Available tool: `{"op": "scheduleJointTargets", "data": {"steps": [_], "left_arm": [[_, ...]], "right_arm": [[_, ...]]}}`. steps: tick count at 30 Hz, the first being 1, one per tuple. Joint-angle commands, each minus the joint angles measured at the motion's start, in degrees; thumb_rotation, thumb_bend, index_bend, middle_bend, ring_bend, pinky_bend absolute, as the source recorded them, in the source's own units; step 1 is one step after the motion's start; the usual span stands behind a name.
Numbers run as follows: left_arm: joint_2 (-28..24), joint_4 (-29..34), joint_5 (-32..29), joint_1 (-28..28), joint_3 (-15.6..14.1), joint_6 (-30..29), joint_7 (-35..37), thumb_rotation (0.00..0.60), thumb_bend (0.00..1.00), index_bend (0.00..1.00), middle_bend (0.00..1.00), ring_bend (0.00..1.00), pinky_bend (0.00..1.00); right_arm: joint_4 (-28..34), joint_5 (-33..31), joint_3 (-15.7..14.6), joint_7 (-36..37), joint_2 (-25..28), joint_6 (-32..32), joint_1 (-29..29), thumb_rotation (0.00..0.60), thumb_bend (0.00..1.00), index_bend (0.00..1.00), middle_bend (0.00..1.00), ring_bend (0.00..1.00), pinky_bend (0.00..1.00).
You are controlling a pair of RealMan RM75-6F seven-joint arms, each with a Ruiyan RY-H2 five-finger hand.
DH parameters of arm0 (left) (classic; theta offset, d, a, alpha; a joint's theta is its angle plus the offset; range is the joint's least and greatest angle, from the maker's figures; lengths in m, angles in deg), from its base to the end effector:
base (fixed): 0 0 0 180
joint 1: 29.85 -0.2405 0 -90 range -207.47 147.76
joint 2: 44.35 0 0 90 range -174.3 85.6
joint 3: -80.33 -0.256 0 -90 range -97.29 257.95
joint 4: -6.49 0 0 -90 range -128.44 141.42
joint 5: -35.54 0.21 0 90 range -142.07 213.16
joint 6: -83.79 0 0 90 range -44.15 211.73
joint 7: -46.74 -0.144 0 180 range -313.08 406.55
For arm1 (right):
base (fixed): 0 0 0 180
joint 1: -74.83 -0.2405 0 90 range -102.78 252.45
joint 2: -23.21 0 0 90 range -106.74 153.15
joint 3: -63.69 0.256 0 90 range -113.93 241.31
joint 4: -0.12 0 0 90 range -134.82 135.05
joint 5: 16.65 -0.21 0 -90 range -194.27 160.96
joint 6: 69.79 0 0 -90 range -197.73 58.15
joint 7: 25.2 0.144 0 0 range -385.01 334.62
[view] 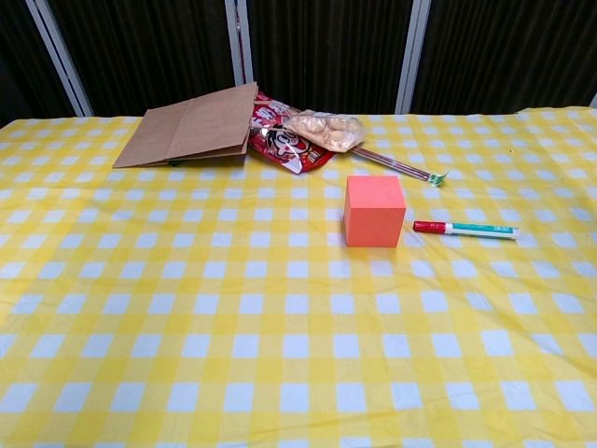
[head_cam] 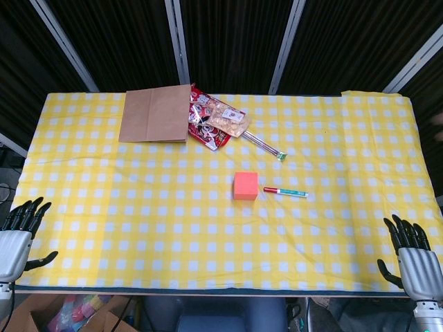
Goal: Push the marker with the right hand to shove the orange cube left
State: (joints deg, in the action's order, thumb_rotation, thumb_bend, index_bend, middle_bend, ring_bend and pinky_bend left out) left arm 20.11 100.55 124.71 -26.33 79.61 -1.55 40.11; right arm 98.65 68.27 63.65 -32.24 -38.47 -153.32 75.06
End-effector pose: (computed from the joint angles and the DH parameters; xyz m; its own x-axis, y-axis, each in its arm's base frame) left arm -0.3056 0.1598 0.1437 0.4733 0.0659 0.8784 0.8808 -0.0497 -0.4709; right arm -0.3145 -0.1411 0.1533 0.4389 -0.1247 0.8898 -0.8898 0.0777 0.4498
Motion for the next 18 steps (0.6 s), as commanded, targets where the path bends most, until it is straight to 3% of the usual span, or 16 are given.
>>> {"op": "scheduleJointTargets", "data": {"steps": [1, 11, 18], "left_arm": [[0.01, 0.01, -0.04, 0.03, 0.07, -0.01, -0.01, 0.6, 0.0, 0.0, 0.0, 0.0, 0.08], [-0.1, 0.1, 0.0, 0.0, 0.09, -0.12, 0.09, 0.6, 0.0, 0.0, 0.0, 0.0, 0.08], [-0.1, 0.32, 0.06, 0.25, 0.02, 0.33, -0.11, 0.6, 0.0, 0.0, 0.0, 0.0, 0.08]], "right_arm": [[-0.02, -0.03, 0.02, -0.05, -0.02, 0.04, -0.02, 0.6, 0.41, 0.0, 0.0, 0.0, 0.0], [0.58, 0.21, 0.36, 0.69, -0.13, 0.03, -0.34, 0.6, 0.41, 0.0, 0.0, 0.0, 0.0], [3.58, -0.76, 2.42, -1.3, -0.51, 3.12, -3.48, 0.6, 0.41, 0.0, 0.0, 0.0, 0.0]]}}
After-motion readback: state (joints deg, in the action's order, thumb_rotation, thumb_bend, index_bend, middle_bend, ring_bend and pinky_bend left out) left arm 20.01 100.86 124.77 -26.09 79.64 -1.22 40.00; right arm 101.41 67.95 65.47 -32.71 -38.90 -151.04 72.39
